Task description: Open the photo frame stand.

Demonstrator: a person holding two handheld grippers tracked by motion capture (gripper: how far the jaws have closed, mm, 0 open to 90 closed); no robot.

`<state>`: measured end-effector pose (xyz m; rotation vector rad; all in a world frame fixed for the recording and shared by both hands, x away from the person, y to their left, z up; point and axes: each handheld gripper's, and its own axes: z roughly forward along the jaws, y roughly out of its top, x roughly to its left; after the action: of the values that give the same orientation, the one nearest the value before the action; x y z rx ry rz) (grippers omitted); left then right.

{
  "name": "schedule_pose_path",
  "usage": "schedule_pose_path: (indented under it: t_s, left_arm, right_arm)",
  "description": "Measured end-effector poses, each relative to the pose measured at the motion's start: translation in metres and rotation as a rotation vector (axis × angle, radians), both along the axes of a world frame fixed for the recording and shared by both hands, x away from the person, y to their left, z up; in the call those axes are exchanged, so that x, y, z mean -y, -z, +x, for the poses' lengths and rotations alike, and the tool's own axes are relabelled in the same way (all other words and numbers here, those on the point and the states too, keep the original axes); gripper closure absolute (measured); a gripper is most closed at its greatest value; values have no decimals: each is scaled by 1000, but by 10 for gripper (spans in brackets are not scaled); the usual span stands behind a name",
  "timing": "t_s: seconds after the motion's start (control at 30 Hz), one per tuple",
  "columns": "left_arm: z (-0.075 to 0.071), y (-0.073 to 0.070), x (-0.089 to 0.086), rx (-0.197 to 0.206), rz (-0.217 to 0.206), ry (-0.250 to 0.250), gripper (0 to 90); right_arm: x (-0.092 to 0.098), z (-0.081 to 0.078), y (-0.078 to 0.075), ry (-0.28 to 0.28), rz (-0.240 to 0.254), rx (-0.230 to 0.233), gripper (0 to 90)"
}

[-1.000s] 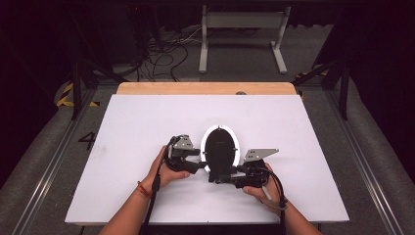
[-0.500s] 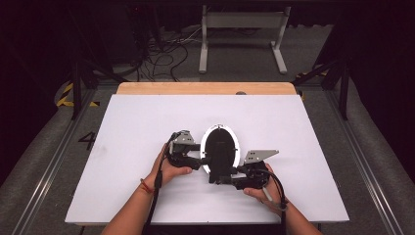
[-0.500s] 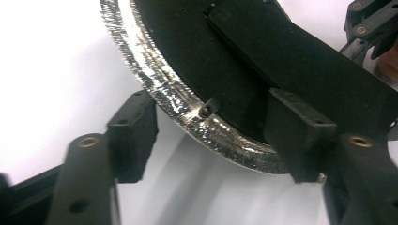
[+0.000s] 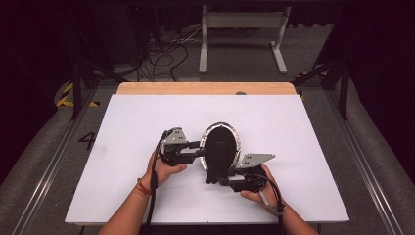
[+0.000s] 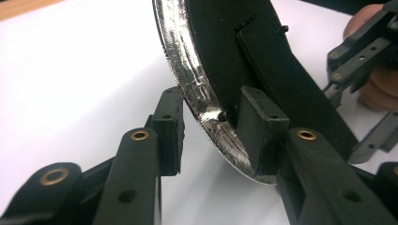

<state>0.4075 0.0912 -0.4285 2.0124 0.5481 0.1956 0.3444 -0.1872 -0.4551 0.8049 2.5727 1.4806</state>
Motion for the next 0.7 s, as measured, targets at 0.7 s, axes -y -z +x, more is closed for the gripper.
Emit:
schedule_pose_path:
  t_s: [0.7]
  left_arm:
    - [-15,-1,-5,47,-21,52,666]
  right_arm:
    - [0,-3,-1,-17,-37,12,726]
